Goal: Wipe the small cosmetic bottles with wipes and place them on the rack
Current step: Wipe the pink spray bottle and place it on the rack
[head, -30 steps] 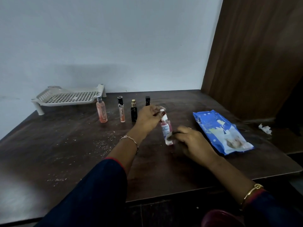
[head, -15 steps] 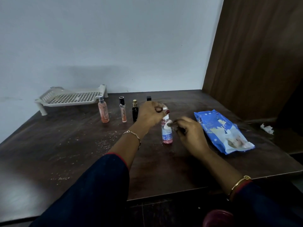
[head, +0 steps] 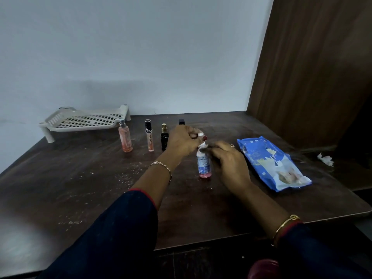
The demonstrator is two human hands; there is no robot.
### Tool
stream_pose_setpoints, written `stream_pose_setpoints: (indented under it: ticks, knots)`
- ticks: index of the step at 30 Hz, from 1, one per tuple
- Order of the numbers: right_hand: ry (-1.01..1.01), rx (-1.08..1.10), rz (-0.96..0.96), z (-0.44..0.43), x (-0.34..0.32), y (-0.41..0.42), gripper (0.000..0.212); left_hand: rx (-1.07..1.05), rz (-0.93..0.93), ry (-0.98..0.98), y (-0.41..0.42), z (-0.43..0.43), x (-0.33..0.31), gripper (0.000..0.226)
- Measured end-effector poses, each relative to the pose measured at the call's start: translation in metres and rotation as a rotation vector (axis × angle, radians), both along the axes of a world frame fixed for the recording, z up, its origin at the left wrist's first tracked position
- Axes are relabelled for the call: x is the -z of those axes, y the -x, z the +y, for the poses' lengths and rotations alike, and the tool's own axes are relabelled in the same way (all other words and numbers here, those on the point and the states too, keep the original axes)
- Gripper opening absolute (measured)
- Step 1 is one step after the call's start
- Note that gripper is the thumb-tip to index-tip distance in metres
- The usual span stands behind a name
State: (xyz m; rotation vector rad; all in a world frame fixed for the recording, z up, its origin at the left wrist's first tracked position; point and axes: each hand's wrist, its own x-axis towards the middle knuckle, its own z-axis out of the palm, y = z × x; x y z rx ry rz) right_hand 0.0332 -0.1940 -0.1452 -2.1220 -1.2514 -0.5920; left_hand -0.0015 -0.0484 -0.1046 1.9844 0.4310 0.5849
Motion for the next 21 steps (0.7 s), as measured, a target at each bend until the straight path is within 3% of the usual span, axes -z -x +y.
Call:
stream_pose_setpoints:
  ticks: [4,7,9,14,17,21]
  knots:
    - [0.204,-0.012,-0.087,0.001,-0.011,0.007,0.042,-0.006,0.012,-0.004,0.0,-0.001,-0.002,0.022]
    - [0.354,-0.052,-0.138,-0.009,-0.003,0.01,0.02,-0.005,0.012,0.011,0.0,0.001,-0.001,0.024]
    - [0.464,-0.061,-0.135,-0.013,-0.001,0.005,0.019,-0.004,0.01,0.014,-0.001,0.003,-0.001,0.024]
    - [0.394,-0.043,-0.186,-0.009,-0.008,-0.003,0.024,-0.002,0.009,-0.006,-0.001,0.002,-0.002,0.023]
    - [0.39,-0.067,-0.363,-0.002,-0.003,0.003,0.023,-0.006,0.023,-0.056,-0.002,-0.001,-0.003,0.023]
    - [0.615,-0.233,-0.657,-0.008,0.008,-0.002,0.021,-0.016,0.017,-0.06,-0.002,0.001,-0.003,0.024]
